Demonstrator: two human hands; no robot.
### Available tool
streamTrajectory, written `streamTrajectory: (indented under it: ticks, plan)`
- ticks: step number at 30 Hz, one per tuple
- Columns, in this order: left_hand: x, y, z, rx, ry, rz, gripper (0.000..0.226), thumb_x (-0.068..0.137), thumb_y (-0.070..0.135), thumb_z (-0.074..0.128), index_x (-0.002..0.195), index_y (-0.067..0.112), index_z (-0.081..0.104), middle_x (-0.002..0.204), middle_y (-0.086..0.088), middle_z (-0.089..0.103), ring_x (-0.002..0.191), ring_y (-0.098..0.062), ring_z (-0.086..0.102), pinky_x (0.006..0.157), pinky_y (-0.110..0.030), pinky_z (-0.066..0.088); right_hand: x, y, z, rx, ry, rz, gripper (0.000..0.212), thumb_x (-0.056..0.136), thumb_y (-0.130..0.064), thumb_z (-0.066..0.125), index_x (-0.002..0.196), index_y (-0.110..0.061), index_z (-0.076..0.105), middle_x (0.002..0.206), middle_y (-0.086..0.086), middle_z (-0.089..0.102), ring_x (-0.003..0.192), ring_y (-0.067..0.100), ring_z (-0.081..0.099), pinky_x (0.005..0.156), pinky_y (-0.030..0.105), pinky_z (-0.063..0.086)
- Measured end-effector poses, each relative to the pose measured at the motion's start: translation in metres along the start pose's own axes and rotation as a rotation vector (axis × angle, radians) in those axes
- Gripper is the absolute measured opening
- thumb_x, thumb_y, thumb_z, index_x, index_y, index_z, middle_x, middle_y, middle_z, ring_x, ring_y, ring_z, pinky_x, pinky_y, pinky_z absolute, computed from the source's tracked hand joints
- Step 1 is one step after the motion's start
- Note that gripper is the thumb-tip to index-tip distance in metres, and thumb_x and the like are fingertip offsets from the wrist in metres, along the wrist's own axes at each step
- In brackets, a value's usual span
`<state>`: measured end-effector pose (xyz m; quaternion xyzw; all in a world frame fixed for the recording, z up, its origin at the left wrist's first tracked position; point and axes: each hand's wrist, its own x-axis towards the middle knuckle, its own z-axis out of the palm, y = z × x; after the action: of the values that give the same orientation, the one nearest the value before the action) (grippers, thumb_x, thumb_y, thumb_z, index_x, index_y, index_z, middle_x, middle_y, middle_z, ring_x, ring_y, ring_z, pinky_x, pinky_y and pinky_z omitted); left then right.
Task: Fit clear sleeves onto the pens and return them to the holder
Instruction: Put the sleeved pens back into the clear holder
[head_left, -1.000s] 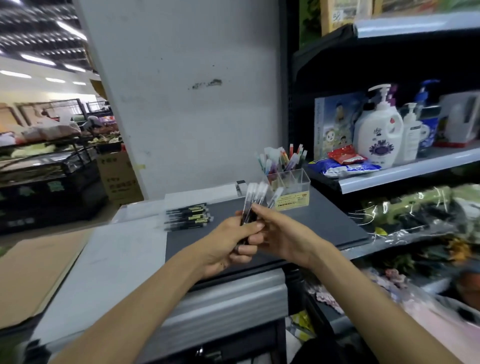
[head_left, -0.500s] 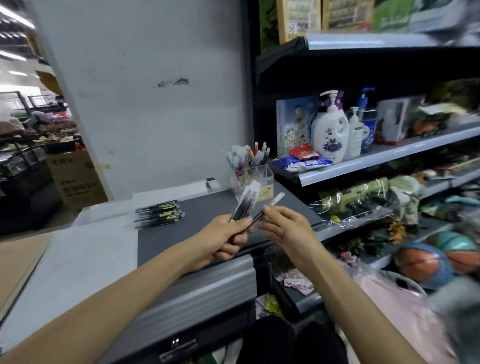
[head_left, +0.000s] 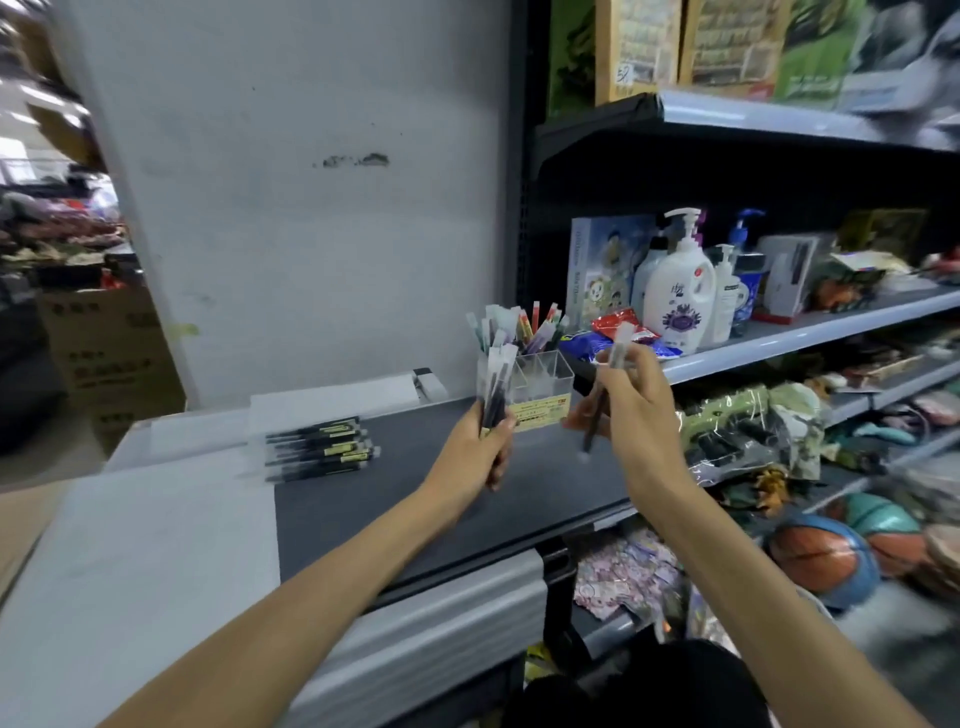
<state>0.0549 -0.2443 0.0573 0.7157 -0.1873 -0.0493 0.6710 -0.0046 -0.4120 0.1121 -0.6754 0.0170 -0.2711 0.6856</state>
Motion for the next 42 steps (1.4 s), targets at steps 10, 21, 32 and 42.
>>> streamTrajectory:
  ticks: [10,21,32,42]
  plan:
    - [0.029,-0.044,-0.008,0.069,-0.010,0.238,0.021,0.106,0.008,0.051,0.115,0.025,0.057,0.077,0.008,0.057,0.063,0.001,0.054,0.055,-0.017,0.046,0.046,0.012,0.070,-0.648,-0.176,-0.156,0.025,0.103,-0.051,0.054,0.102,-0.028,0.064,0.092,-0.002,0.070,0.090,0.028,0.065,0.081,0.044,0.052]
    - [0.037,-0.053,-0.013,-0.095,0.115,0.126,0.019,0.106,0.033,0.058,0.094,0.020,0.051,0.062,0.011,0.043,0.052,-0.008,0.036,0.049,-0.023,0.033,0.063,0.042,0.076,-0.315,-0.082,-0.051,0.033,0.106,-0.043,0.045,0.090,-0.024,0.066,0.066,-0.015,0.058,0.062,0.004,0.052,0.060,0.026,0.043]
    - [0.061,-0.056,-0.022,-0.425,0.314,-0.050,0.019,0.103,0.033,0.054,0.096,0.016,0.050,0.059,0.007,0.039,0.043,-0.010,0.024,0.037,-0.020,0.021,0.112,0.028,0.035,-0.430,-0.099,-0.244,0.025,0.111,-0.033,0.047,0.090,-0.023,0.056,0.056,-0.025,0.047,0.051,-0.002,0.043,0.051,0.014,0.036]
    - [0.076,-0.057,-0.021,-0.269,0.471,0.095,0.016,0.107,0.032,0.054,0.103,0.016,0.053,0.076,-0.006,0.046,0.049,-0.009,0.032,0.040,-0.019,0.029,0.139,0.061,0.068,-0.721,-0.221,-0.238,0.017,0.107,-0.025,0.058,0.101,-0.010,0.052,0.081,-0.001,0.057,0.069,0.015,0.051,0.060,0.033,0.040]
